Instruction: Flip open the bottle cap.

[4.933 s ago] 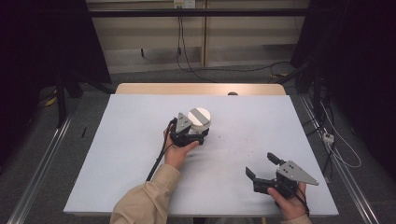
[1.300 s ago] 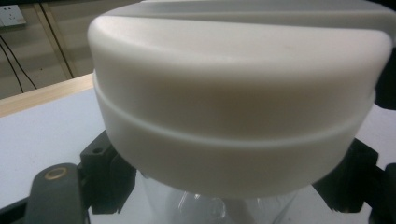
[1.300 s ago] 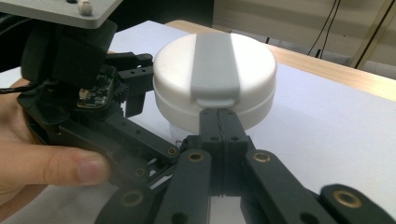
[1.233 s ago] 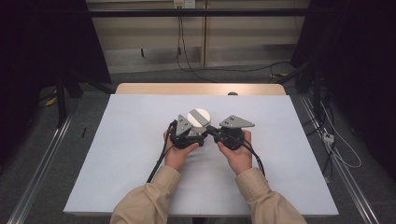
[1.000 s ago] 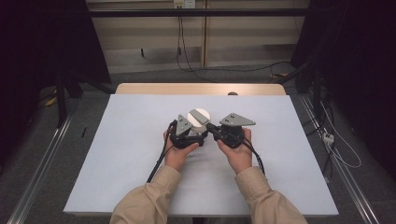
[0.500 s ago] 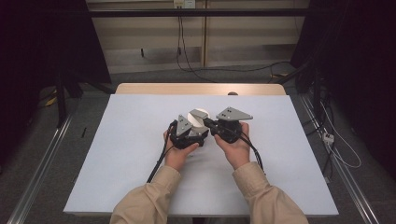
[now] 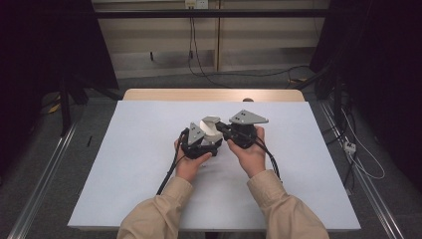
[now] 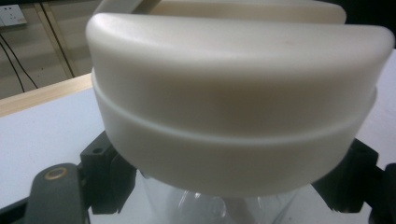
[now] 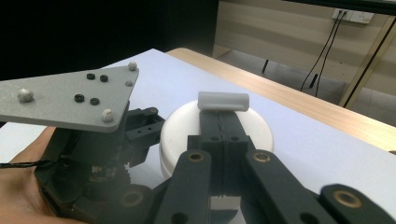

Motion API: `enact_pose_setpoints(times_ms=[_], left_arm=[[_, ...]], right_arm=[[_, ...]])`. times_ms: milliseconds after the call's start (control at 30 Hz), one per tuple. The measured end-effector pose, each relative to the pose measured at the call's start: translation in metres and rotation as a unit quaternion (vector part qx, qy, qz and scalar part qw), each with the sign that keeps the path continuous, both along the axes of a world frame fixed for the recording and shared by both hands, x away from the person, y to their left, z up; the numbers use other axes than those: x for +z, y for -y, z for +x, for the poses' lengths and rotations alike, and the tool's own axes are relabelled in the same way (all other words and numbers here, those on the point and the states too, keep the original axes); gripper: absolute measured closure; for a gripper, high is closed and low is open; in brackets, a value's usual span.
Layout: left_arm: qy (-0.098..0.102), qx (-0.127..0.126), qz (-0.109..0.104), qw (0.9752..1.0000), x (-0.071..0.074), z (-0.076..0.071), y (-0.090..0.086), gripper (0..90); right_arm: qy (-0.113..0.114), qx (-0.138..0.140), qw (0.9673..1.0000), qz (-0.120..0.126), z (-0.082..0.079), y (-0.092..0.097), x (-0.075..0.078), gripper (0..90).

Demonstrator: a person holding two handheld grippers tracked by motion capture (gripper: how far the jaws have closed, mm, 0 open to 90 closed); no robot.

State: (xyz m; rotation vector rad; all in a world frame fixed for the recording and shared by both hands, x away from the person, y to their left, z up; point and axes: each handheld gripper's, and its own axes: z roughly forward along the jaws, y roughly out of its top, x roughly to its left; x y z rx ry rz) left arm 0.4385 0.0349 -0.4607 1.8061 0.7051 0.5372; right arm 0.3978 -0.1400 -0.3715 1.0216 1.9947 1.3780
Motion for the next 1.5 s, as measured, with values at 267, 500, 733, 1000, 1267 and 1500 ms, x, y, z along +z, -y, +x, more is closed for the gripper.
enact_pose_setpoints(times_ms=[267, 500, 733, 1000, 1267, 1500], left_arm=[[0.0, 0.0, 0.001, 1.0, 0.0, 0.0, 0.0, 18.6], [0.001, -0.002, 0.001, 1.0, 0.0, 0.0, 0.001, 18.6], [0.0, -0.001, -0.002, 1.0, 0.0, 0.0, 0.001, 18.6], [0.0, 0.0, 0.0, 1.0, 0.0, 0.0, 0.001, 18.6], [-0.001, -0.001, 0.0, 1.0, 0.0, 0.0, 0.0, 18.6], [-0.002, 0.001, -0.004, 1.0, 0.0, 0.0, 0.001, 18.6]], right_arm=[[0.003, 0.001, 1.0, -0.002, 0.004, -0.002, 0.003, 90.0], [0.003, 0.002, 1.0, -0.002, 0.008, -0.005, 0.003, 90.0], [0.002, 0.001, 1.0, 0.001, 0.014, -0.006, 0.003, 90.0], [0.002, 0.002, 1.0, 0.002, 0.018, -0.007, 0.004, 90.0], [0.007, 0.003, 1.0, 0.001, 0.021, -0.01, 0.006, 90.0], [0.009, 0.004, 0.9999, 0.005, 0.026, -0.011, 0.009, 90.0]])
